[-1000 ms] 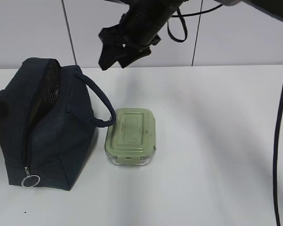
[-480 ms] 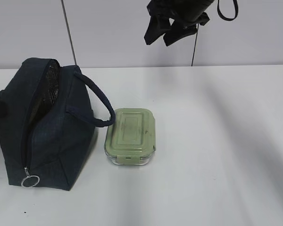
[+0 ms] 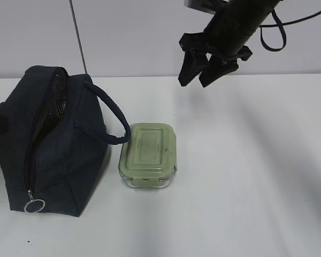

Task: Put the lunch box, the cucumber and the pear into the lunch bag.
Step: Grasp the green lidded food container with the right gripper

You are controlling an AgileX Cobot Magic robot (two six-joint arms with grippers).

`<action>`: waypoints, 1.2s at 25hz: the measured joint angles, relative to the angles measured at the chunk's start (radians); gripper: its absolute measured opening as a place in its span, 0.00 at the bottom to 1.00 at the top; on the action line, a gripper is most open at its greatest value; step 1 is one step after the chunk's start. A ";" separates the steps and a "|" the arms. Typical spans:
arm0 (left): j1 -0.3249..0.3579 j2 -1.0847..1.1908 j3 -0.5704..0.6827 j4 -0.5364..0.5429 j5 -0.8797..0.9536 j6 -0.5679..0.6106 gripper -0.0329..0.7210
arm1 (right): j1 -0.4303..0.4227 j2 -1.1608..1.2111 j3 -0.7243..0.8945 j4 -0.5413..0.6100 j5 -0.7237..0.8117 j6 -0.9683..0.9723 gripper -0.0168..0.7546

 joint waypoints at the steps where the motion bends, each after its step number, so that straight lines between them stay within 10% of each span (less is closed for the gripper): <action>1: 0.000 0.000 0.000 0.000 0.000 0.000 0.03 | 0.000 0.000 0.000 0.000 0.000 0.000 0.60; 8: 0.000 0.000 0.000 0.000 0.000 0.000 0.03 | -0.085 -0.078 0.248 0.130 -0.013 -0.119 0.53; 18: 0.000 0.000 0.000 0.000 0.000 0.000 0.03 | -0.101 -0.095 0.660 0.599 -0.124 -0.553 0.52; 30: 0.000 0.000 0.000 0.000 0.000 0.000 0.03 | -0.101 -0.099 0.747 0.699 -0.173 -0.692 0.52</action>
